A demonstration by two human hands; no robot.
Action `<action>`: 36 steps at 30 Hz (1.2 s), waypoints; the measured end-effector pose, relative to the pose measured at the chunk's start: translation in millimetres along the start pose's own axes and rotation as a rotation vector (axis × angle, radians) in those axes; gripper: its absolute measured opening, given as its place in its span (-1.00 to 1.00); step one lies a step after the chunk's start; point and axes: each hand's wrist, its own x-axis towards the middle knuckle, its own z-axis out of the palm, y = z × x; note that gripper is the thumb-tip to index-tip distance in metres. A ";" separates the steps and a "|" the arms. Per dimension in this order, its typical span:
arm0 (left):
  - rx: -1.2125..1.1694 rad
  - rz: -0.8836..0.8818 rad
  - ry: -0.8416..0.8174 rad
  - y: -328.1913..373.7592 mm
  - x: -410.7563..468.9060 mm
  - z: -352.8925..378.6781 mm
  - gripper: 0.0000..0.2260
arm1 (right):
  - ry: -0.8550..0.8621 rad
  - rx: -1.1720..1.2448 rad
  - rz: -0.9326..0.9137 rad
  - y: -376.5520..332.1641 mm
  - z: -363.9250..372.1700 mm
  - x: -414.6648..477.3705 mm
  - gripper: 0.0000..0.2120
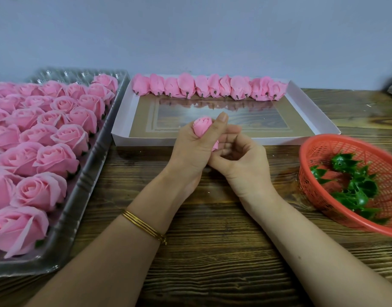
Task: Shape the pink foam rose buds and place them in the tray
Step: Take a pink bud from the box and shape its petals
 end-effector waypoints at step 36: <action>-0.004 0.019 -0.114 -2.2 5.0 -6.9 -0.77 | -0.040 0.146 0.118 1.7 -4.1 3.1 -0.79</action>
